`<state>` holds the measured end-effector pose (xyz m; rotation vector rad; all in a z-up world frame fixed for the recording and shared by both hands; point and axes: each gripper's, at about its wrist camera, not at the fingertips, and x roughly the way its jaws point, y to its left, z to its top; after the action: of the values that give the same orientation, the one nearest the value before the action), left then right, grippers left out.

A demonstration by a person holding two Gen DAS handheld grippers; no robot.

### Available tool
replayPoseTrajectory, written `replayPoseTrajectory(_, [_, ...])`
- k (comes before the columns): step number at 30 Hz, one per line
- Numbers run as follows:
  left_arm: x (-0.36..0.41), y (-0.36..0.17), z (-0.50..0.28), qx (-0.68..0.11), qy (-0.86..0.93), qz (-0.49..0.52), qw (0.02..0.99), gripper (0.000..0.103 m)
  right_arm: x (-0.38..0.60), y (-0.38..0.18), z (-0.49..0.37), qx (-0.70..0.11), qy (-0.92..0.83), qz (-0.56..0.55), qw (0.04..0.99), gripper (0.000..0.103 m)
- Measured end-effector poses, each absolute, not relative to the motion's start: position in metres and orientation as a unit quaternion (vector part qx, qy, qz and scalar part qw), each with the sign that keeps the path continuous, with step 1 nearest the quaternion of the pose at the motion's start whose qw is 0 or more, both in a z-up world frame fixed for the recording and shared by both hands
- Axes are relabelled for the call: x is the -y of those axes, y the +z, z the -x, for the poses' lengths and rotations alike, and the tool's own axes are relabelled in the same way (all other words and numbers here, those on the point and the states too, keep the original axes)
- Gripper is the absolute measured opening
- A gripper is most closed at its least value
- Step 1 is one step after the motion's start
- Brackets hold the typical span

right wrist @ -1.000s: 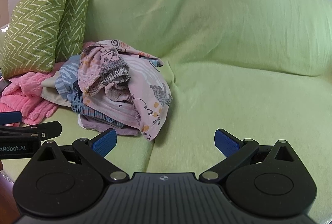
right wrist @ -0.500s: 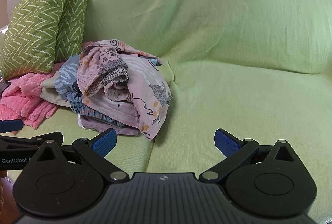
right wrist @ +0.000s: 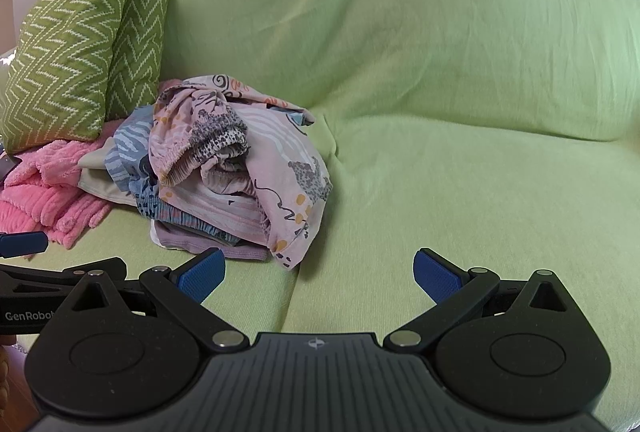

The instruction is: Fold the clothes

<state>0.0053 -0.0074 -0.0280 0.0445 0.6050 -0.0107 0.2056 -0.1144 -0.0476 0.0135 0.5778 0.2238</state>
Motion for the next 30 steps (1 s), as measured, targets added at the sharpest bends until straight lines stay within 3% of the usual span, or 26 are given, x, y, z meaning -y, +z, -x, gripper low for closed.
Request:
replayPoseTrajectory(14, [0.007, -0.031, -0.006, -0.292, -0.007, -0.020, 0.956, 0.102, 0.115, -0.047, -0.206, -0.282, 0.111, -0.008, 0.953, 0.103])
replayPoseTrajectory(22, [0.008, -0.032, -0.019, -0.289, -0.027, -0.098, 0.952, 0.102, 0.109, -0.045, -0.205, -0.280, 0.115, 0.010, 0.953, 0.103])
replayPoseTrajectory(28, [0.015, -0.014, -0.045, -0.240, -0.093, -0.170, 0.951, 0.102, 0.120, -0.037, -0.223, -0.297, 0.157, -0.025, 0.941, 0.102])
replayPoseTrajectory(30, [0.021, -0.014, -0.053, -0.226, -0.113, -0.208, 0.945, 0.097, 0.122, -0.031, -0.230, -0.285, 0.154, -0.006, 0.946, 0.098])
